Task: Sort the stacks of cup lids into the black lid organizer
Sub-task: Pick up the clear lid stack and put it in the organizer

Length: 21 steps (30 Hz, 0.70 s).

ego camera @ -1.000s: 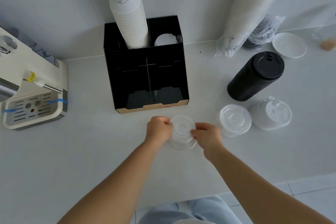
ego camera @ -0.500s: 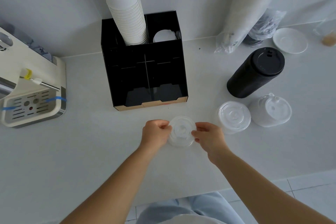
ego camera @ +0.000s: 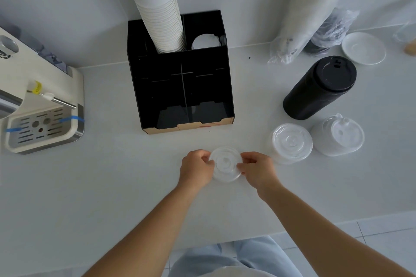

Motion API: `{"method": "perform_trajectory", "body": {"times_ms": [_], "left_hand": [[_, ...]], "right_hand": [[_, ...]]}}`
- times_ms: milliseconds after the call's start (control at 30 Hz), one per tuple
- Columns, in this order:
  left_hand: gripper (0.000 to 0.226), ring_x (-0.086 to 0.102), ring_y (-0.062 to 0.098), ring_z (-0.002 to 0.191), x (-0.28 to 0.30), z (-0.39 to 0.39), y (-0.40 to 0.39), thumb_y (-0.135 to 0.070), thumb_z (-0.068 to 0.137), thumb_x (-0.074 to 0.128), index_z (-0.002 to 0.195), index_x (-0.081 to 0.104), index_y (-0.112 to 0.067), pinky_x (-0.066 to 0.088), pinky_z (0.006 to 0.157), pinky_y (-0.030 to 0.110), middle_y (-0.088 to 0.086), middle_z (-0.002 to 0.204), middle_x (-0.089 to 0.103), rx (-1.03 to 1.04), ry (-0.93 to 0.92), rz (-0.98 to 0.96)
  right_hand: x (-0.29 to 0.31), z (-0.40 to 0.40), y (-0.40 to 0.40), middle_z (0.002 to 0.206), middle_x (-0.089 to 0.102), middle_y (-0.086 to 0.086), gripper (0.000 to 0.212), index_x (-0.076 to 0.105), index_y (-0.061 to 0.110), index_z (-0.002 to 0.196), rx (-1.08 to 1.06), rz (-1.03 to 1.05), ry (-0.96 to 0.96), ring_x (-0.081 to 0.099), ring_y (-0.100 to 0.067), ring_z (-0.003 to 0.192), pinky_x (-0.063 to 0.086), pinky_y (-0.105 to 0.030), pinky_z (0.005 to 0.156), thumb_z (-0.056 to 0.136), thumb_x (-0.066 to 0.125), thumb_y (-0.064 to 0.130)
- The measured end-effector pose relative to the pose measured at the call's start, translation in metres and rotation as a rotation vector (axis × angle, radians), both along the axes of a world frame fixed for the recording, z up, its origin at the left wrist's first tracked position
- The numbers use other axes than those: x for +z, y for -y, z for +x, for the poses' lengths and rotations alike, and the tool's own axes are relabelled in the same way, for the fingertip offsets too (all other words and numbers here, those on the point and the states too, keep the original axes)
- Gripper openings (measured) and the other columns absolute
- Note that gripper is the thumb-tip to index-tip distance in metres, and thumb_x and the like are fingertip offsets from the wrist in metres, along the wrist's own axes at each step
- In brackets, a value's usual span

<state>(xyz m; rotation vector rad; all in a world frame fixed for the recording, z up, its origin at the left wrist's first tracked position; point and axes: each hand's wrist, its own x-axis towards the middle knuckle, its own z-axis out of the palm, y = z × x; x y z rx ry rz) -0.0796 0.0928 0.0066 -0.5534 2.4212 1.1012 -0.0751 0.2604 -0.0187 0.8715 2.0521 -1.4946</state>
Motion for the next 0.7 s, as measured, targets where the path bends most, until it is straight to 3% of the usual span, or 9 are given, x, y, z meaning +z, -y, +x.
{"method": "perform_trajectory", "body": {"times_ms": [100, 200, 367, 500, 600, 700], "left_hand": [[0.017, 0.052, 0.019, 0.066, 0.0, 0.0, 0.001, -0.017, 0.083, 0.061, 0.067, 0.058, -0.017, 0.039, 0.054, 0.023, -0.005, 0.066, 0.055, -0.013, 0.018, -0.045], [0.013, 0.056, 0.024, 0.069, 0.001, 0.0, 0.0, -0.019, 0.084, 0.06, 0.075, 0.064, -0.01, 0.046, 0.061, 0.029, 0.002, 0.074, 0.062, -0.026, 0.038, -0.085], [0.015, 0.065, 0.027, 0.078, 0.004, -0.002, -0.004, -0.017, 0.085, 0.06, 0.087, 0.07, -0.006, 0.055, 0.069, 0.036, 0.01, 0.088, 0.071, -0.014, 0.059, -0.088], [0.016, 0.067, 0.025, 0.082, 0.007, -0.006, -0.005, -0.012, 0.082, 0.06, 0.089, 0.074, -0.009, 0.054, 0.066, 0.03, 0.008, 0.089, 0.073, 0.077, 0.153, 0.028], [0.013, 0.072, 0.032, 0.087, 0.005, -0.01, -0.003, -0.009, 0.072, 0.061, 0.075, 0.074, -0.008, 0.062, 0.077, 0.043, 0.011, 0.084, 0.074, 0.189, 0.226, 0.147], [0.014, 0.073, 0.035, 0.088, 0.002, -0.009, 0.001, -0.003, 0.069, 0.06, 0.07, 0.073, -0.003, 0.061, 0.078, 0.05, 0.02, 0.087, 0.075, 0.253, 0.253, 0.237]], "right_hand": [[0.0, -0.001, 0.001, 0.071, 0.055, 0.0, 0.023, 0.07, 0.024, 0.078, 0.061, 0.05, -0.009, 0.054, -0.02, 0.069, 0.048, -0.033, 0.065, 0.077, 0.07, 0.0], [-0.001, 0.001, 0.0, 0.069, 0.049, -0.002, 0.006, 0.07, 0.007, 0.081, 0.131, 0.131, -0.039, 0.049, -0.02, 0.067, 0.045, -0.033, 0.063, 0.077, 0.069, 0.003], [-0.001, -0.001, 0.002, 0.072, 0.054, -0.005, 0.017, 0.069, -0.005, 0.09, 0.182, 0.202, -0.026, 0.049, -0.02, 0.067, 0.044, -0.032, 0.062, 0.076, 0.067, 0.006], [0.002, -0.006, 0.003, 0.072, 0.053, -0.006, 0.021, 0.068, -0.009, 0.092, 0.18, 0.199, 0.007, 0.046, -0.021, 0.067, 0.04, -0.033, 0.06, 0.074, 0.065, 0.002], [0.003, -0.006, 0.003, 0.072, 0.057, -0.008, 0.012, 0.072, -0.003, 0.086, 0.117, 0.144, 0.031, 0.049, -0.022, 0.065, 0.042, -0.032, 0.057, 0.076, 0.066, 0.0], [0.006, -0.003, 0.003, 0.076, 0.064, -0.005, 0.01, 0.074, 0.007, 0.084, 0.087, 0.103, 0.022, 0.055, -0.022, 0.068, 0.045, -0.029, 0.057, 0.079, 0.069, 0.001]]}}
